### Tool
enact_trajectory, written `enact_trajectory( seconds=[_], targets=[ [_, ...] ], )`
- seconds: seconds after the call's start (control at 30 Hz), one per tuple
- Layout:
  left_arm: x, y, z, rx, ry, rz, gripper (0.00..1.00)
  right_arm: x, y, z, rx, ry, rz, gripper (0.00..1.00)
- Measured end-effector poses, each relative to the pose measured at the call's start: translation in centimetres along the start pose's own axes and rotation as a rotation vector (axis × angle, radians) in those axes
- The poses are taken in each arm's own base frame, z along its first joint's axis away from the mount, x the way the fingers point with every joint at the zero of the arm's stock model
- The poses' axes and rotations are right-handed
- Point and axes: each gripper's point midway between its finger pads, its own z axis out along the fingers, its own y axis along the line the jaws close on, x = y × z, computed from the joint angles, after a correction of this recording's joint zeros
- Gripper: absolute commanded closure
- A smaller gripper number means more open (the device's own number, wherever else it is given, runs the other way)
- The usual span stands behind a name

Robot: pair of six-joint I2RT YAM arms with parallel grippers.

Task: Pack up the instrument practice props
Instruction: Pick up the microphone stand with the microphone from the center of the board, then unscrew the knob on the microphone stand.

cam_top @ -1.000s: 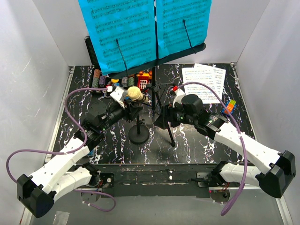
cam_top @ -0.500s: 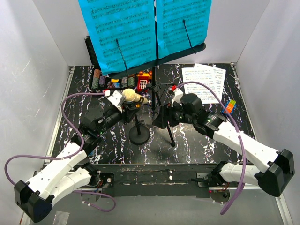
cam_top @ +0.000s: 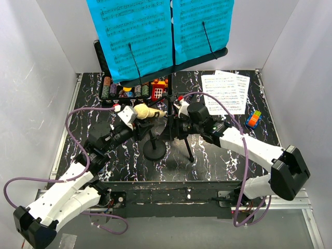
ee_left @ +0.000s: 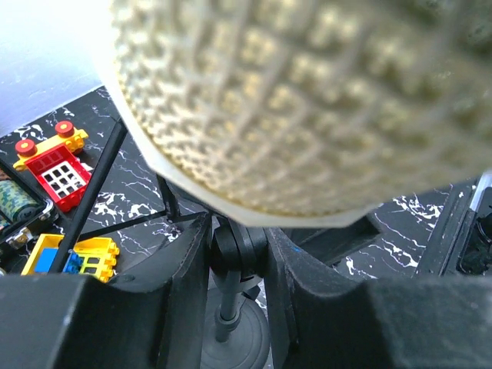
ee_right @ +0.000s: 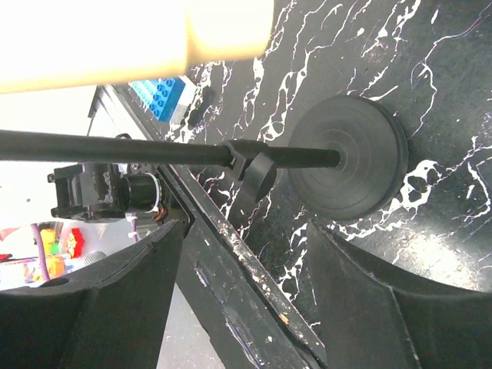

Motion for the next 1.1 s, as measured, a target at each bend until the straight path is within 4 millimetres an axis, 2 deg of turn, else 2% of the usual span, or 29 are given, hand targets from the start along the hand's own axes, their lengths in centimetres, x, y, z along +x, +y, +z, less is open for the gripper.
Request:
enact_trajectory(
  seconds=[0.4,0.5,0.63,0.8,0.87,0.9,0.93,1.1],
  targets=[
    [0.2,-1.0,0.4,0.072,0.009,0.026,1.00,0.8,-1.0,2.4,-0.037,0.053,0.041,0.39],
    [0.1,-1.0,0.6,0.078,0.014,0.037,1.00,0.9,-1.3,2.9,-0.043,0.061,0.047,0.50],
    [0.1,-1.0,0.4,0.077,0.040,0.047,1.00,1.1,-1.7,3.4,-0.056,0.078,0.058,0.56],
    [0.2,-0.9,0.2,0.072,0.063,0.057,1.00,1.0,-1.1,3.7,-0.098,0.081,0.050,0.67],
    [0.2,-0.9,0.2,0.073,0.067,0.059,1.00,1.0,-1.0,3.7,-0.104,0.082,0.047,0.77],
    [0.3,-0.9,0.2,0.073,0.067,0.058,1.00,1.1,-1.0,3.7,-0.107,0.086,0.045,0.85],
    [0.3,-0.9,0.2,0.073,0.068,0.058,1.00,1.1,-1.1,3.7,-0.108,0.088,0.048,0.98],
    [0.4,-0.7,0.2,0.065,0.072,0.056,1.00,1.1,-1.3,3.6,-0.114,0.095,0.044,0.99]
  ],
)
